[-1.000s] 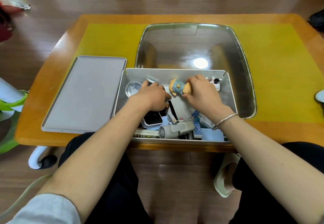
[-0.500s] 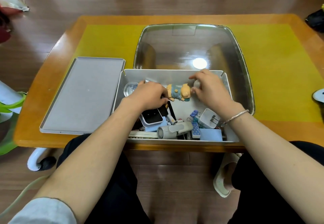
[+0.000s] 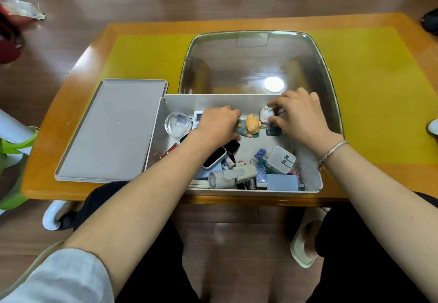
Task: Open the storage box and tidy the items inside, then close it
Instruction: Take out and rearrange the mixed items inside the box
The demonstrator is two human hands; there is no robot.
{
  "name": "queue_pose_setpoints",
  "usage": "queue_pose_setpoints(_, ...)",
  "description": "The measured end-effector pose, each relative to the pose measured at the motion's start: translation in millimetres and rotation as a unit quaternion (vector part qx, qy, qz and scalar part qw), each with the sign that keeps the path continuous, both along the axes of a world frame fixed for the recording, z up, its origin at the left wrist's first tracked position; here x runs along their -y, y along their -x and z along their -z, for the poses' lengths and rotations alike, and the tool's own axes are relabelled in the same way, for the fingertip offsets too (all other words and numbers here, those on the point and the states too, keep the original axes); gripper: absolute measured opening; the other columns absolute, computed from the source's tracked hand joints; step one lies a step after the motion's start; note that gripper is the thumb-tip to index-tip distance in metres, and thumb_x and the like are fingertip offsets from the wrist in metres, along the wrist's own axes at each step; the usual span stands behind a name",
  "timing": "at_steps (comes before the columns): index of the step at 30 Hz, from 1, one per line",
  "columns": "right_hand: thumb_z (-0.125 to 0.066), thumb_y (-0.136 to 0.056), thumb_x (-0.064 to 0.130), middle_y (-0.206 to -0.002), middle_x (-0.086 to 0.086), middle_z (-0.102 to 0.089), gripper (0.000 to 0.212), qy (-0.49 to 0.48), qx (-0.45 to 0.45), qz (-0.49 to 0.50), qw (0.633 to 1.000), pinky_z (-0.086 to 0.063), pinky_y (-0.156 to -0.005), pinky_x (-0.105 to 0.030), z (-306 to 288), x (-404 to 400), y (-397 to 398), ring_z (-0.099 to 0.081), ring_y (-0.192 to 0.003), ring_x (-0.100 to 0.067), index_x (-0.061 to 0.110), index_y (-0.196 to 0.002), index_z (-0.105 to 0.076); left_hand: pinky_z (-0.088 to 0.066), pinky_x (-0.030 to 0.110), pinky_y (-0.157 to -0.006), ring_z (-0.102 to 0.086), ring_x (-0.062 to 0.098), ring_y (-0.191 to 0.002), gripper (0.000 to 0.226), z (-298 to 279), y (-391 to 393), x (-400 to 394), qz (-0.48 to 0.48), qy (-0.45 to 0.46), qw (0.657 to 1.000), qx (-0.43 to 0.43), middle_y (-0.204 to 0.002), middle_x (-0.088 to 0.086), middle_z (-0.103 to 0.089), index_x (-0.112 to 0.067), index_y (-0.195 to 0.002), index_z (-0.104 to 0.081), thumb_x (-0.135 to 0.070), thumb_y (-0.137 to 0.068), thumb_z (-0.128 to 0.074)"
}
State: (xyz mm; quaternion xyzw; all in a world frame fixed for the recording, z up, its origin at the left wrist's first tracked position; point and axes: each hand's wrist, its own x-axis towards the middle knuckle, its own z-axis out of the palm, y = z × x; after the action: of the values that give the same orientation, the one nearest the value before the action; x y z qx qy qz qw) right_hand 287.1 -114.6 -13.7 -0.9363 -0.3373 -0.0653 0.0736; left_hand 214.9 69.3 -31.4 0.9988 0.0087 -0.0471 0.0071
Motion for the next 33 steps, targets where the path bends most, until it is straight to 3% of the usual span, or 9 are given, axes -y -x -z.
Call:
queue_pose_setpoints(7,-0.070,-0.079,0.036,-0.107,-0.001,-0.060,0.037,-0.034,-0.004,-0.011,0.999,-0.027,-0.082,-0.034,-3,3,1,-0.047,-0.104,-0.025,0.022,-0.113,-0.063,-0.037,0.039,-0.079,-0.059,0.033,-0.100,0.062,2,2,-8,-0.025,0.024,0.999,-0.004,-0.106,0.010,-0.064,-0.011,-0.112,-0.041,-0.051,-0.075,-0.072)
queue_pose_setpoints(12,-0.067,-0.084,0.024,-0.106,-0.004,-0.065,0.028,-0.079,-0.076,-0.086,0.990,-0.040,-0.088,-0.035,-11,-15,21,-0.054,-0.104,-0.024,0.014,-0.110,-0.065,-0.026,0.037,-0.082,-0.052,0.026,-0.101,0.082,-10,6,-29,-0.012,0.035,0.990,-0.134,-0.097,0.003,-0.057,-0.019,-0.114,-0.048,-0.075,-0.059,-0.069)
queue_pose_setpoints(15,-0.064,-0.086,0.022,-0.102,-0.003,-0.067,0.023,-0.073,-0.127,-0.102,0.984,-0.047,-0.085,-0.035,-10,-20,31,-0.060,-0.097,-0.020,0.014,-0.108,-0.066,-0.026,0.036,-0.080,-0.046,0.022,-0.102,0.067,-18,3,-31,0.008,0.013,0.985,-0.173,-0.097,-0.001,-0.057,-0.028,-0.100,-0.051,-0.076,-0.057,-0.069)
queue_pose_setpoints(19,-0.063,-0.087,0.020,-0.101,-0.004,-0.069,0.021,-0.032,-0.174,-0.104,0.979,-0.049,-0.083,-0.034,-5,-23,37,-0.062,-0.095,-0.022,0.014,-0.107,-0.067,-0.031,0.035,-0.084,-0.041,0.019,-0.102,0.035,-28,5,-30,0.009,0.067,0.977,-0.204,-0.097,-0.005,-0.056,-0.041,-0.094,-0.054,-0.056,-0.070,-0.075)
queue_pose_setpoints(22,-0.056,-0.090,0.016,-0.105,-0.003,-0.069,0.023,-0.018,-0.200,-0.102,0.974,-0.049,-0.085,-0.035,-1,-23,39,-0.061,-0.099,-0.024,0.017,-0.109,-0.068,-0.042,0.030,-0.080,-0.058,0.017,-0.096,0.016,-41,6,-36,0.015,0.142,0.969,-0.199,-0.095,-0.008,-0.066,-0.032,-0.090,-0.066,-0.023,-0.080,-0.075)
queue_pose_setpoints(24,-0.051,-0.092,0.012,-0.111,-0.004,-0.068,0.027,-0.015,-0.237,-0.112,0.965,-0.048,-0.089,-0.036,1,-24,41,-0.060,-0.103,-0.024,0.019,-0.112,-0.067,-0.048,0.027,-0.081,-0.062,0.016,-0.094,0.024,-48,10,-41,0.012,0.170,0.959,-0.228,-0.099,-0.006,-0.070,-0.031,-0.088,-0.071,-0.008,-0.085,-0.064)
queue_pose_setpoints(27,-0.044,-0.094,0.005,-0.120,-0.006,-0.064,0.036,0.020,-0.272,-0.125,0.954,-0.044,-0.095,-0.034,6,-30,44,-0.056,-0.112,-0.024,0.015,-0.123,-0.061,-0.045,0.023,-0.077,-0.060,0.013,-0.089,0.031,-50,15,-38,-0.009,0.188,0.957,-0.219,-0.102,-0.004,-0.069,-0.032,-0.084,-0.072,-0.007,-0.087,-0.053)
queue_pose_setpoints(30,-0.038,-0.086,-0.007,-0.120,-0.010,-0.062,0.052,0.047,-0.331,-0.147,0.931,-0.044,-0.095,-0.033,9,-37,55,-0.055,-0.111,-0.024,0.011,-0.133,-0.050,-0.048,0.030,-0.085,-0.061,0.018,-0.093,0.029,-47,16,-32,-0.021,0.188,0.964,-0.185,-0.102,0.001,-0.068,-0.028,-0.074,-0.069,-0.009,-0.087,-0.051)
queue_pose_setpoints(33,-0.035,-0.082,-0.009,-0.127,-0.008,-0.058,0.060,0.043,-0.387,-0.166,0.906,-0.042,-0.099,-0.038,12,-42,64,-0.052,-0.118,-0.024,0.012,-0.137,-0.044,-0.050,0.037,-0.084,-0.061,0.026,-0.092,0.020,-40,15,-33,-0.046,0.182,0.970,-0.155,-0.099,0.010,-0.069,-0.013,-0.081,-0.069,-0.010,-0.089,-0.050)
